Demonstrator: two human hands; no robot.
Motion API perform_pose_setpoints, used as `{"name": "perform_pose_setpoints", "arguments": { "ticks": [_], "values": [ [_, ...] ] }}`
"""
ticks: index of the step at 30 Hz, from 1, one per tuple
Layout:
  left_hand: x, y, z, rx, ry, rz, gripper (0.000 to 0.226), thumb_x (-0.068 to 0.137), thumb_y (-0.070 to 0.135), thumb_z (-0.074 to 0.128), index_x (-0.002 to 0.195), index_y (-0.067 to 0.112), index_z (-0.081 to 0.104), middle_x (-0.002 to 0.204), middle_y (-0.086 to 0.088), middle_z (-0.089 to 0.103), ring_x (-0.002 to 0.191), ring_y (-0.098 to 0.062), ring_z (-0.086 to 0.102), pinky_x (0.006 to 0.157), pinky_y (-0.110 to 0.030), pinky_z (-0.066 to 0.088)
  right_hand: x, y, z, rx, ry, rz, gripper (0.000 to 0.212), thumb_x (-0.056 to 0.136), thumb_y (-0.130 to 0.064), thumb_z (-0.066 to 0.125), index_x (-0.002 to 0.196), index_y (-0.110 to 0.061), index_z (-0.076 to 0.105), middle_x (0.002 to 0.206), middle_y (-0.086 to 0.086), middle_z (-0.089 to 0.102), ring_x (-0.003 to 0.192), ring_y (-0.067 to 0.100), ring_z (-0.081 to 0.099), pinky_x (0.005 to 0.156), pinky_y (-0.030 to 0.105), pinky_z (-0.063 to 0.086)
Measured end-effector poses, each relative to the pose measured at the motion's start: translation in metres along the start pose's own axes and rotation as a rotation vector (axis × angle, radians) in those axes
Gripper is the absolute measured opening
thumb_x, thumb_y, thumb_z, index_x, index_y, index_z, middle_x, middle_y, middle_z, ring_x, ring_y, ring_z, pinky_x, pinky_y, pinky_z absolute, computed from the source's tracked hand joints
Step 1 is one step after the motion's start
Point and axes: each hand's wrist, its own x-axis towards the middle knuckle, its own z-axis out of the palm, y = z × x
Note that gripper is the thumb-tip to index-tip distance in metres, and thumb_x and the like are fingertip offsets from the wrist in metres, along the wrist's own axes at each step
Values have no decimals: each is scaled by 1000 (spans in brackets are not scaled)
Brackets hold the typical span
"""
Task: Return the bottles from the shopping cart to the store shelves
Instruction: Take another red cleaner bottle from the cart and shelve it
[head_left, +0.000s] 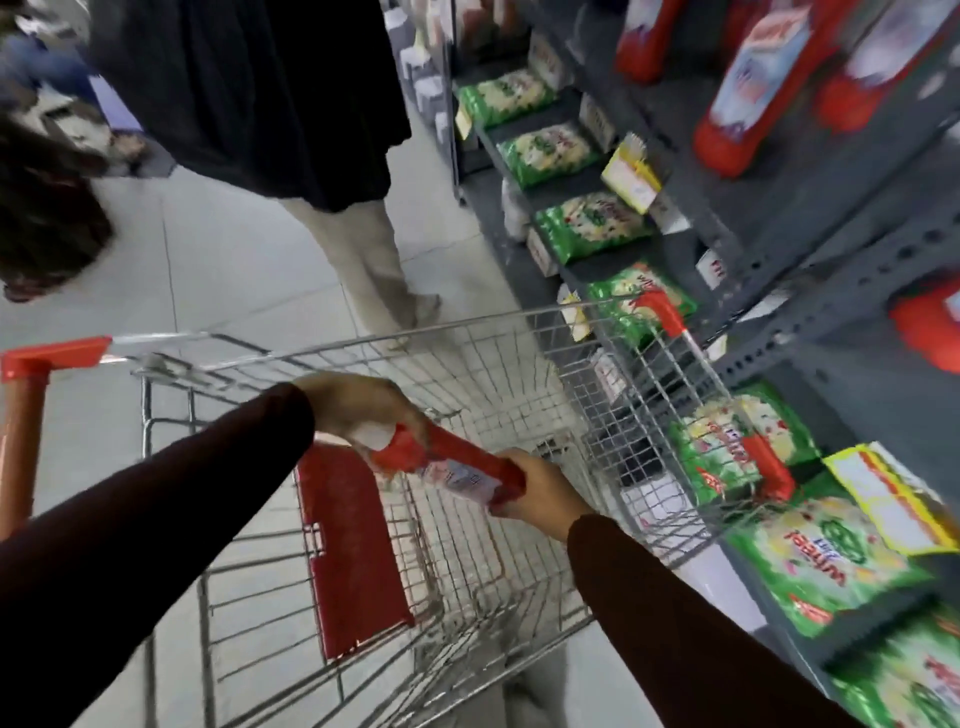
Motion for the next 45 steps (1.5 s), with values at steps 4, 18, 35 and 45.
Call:
{"name": "perform_pose_setpoints", "arguments": {
  "ticks": [4, 18, 35, 45],
  "values": [
    [-64, 96, 1, 24, 29, 299, 29, 73, 21, 75, 101, 17, 75, 94, 1, 77, 80, -14, 71, 77, -33, 58, -65, -32, -54, 244, 156, -78, 57, 59, -15, 95, 110, -16, 69, 104, 3, 79, 96, 16, 75, 88, 33, 60],
    [-279, 413, 280, -26, -435, 1252, 45, 81, 26, 65, 117, -2, 65, 97, -9, 74, 77, -13, 71, 76, -27, 59, -425, -147, -213, 357, 923, -532, 38, 57, -2, 92, 93, -10, 81, 89, 11, 81, 78, 19, 75, 67, 30, 62],
    [-433, 516, 443, 153, -744, 1497, 24, 79, 37, 73, 89, 16, 77, 88, -6, 77, 74, -18, 72, 76, -30, 60, -612, -191, -272, 254, 1307, -658, 48, 50, -32, 98, 93, -20, 80, 90, 7, 82, 73, 17, 78, 56, 25, 59],
    [-417, 505, 445, 156, -675, 1488, 31, 82, 39, 70, 99, 14, 68, 85, -6, 73, 72, -19, 69, 72, -29, 59, -606, -177, -275, 249, 1307, -661, 42, 65, -19, 92, 103, -10, 76, 105, 14, 79, 95, 32, 76, 81, 48, 62]
  ]
}}
